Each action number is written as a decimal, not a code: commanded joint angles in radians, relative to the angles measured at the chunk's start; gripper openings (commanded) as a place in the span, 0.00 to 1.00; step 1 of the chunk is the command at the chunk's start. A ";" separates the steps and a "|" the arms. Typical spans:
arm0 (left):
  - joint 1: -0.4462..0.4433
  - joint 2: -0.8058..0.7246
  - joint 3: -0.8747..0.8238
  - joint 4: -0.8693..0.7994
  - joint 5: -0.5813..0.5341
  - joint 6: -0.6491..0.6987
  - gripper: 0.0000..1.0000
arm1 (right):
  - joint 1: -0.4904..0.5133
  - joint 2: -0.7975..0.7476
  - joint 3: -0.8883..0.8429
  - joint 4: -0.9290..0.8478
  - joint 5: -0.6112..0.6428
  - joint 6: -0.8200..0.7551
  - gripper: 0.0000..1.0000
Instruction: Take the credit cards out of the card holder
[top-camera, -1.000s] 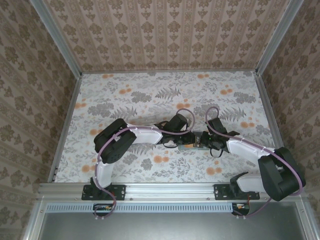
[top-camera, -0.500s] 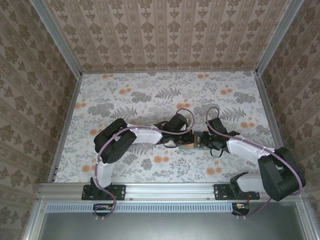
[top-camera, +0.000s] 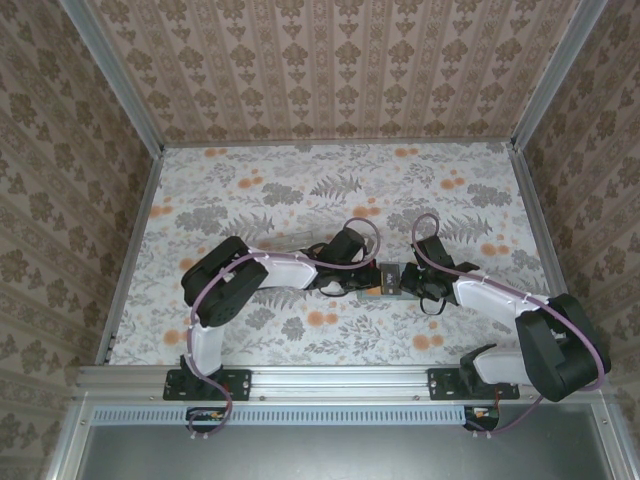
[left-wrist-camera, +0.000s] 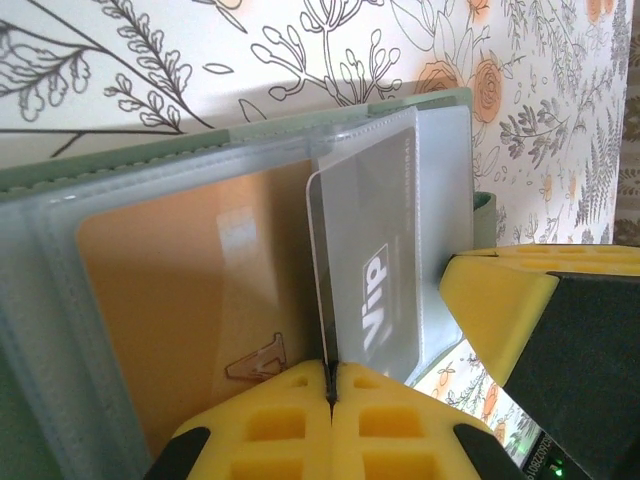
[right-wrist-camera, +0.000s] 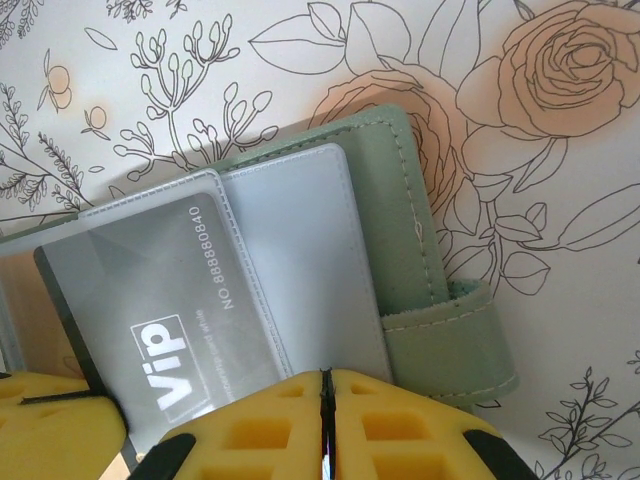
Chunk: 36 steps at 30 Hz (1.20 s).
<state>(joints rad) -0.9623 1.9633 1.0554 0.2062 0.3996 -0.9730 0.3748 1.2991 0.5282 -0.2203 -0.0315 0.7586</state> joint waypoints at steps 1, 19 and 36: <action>0.004 -0.019 -0.002 -0.008 0.013 -0.008 0.00 | -0.003 -0.001 -0.006 -0.022 -0.009 -0.007 0.12; 0.001 0.006 0.013 -0.003 0.022 -0.015 0.00 | 0.031 0.116 0.116 -0.032 -0.056 -0.053 0.00; 0.014 -0.019 -0.019 -0.022 0.015 -0.021 0.00 | 0.018 0.125 0.061 -0.089 0.070 -0.008 0.00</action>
<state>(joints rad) -0.9604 1.9633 1.0550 0.2108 0.4088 -0.9844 0.4034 1.4170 0.6231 -0.2352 -0.0296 0.7376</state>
